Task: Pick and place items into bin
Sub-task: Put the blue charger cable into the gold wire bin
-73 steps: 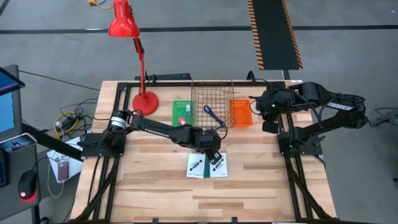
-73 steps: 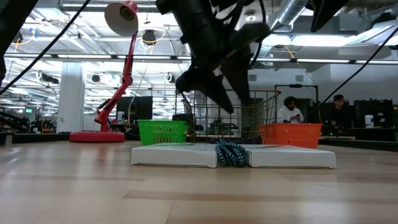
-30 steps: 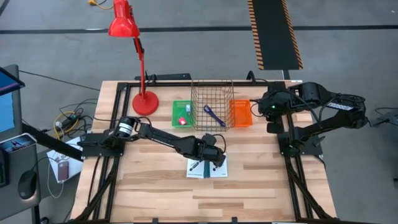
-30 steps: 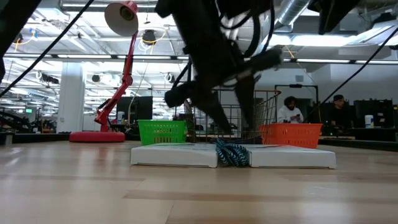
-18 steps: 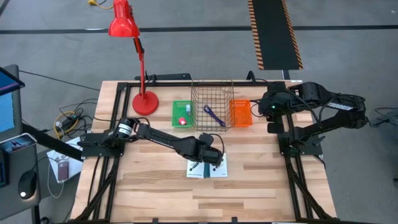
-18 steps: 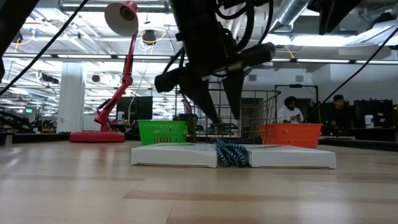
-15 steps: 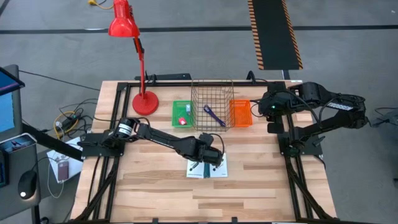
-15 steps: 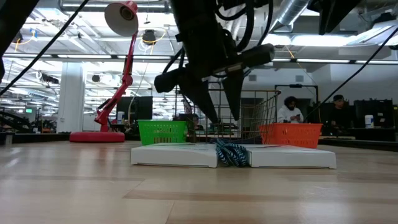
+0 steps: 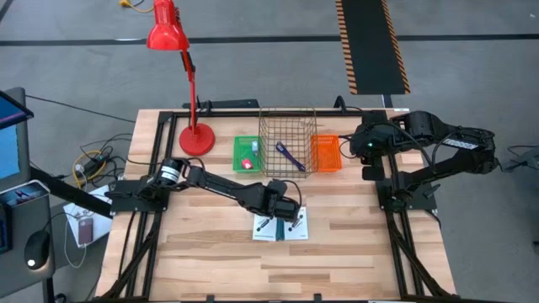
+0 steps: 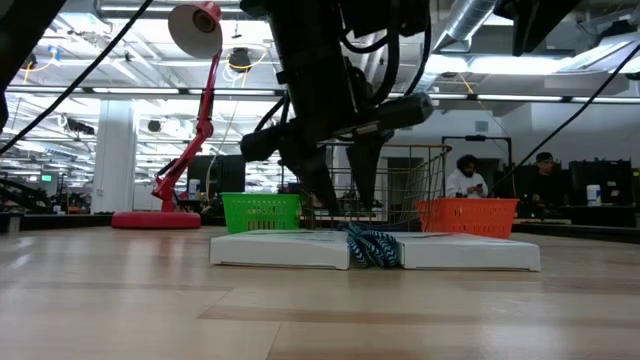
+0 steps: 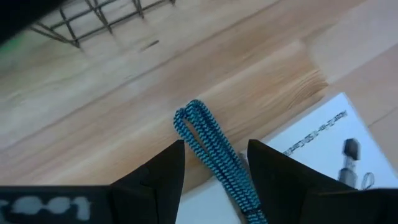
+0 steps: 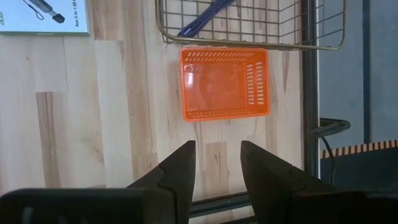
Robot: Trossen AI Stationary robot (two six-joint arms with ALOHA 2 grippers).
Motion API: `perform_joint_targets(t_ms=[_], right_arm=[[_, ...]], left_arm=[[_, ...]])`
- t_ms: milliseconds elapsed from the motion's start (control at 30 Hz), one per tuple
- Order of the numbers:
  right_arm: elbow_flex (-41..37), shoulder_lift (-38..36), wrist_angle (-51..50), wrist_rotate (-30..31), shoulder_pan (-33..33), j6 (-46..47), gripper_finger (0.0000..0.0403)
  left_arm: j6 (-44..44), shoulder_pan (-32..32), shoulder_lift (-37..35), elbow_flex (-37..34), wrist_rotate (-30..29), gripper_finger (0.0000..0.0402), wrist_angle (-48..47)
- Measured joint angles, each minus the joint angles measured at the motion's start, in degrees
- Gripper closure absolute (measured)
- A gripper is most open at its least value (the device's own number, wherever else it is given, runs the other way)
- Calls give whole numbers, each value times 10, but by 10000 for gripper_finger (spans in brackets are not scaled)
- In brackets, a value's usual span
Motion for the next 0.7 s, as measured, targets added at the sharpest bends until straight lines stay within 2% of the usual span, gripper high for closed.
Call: perform_joint_targets(t_ms=[167, 300, 700], right_arm=[[0, 0, 0, 0, 0, 0, 282], [0, 0, 0, 0, 0, 0, 282], [0, 0, 1, -2, 0, 0, 282]], left_arm=[[1, 1, 9, 1, -3, 237, 29], [12, 3, 30, 0, 25, 237, 55], [20, 4, 39, 3, 32, 237, 60]])
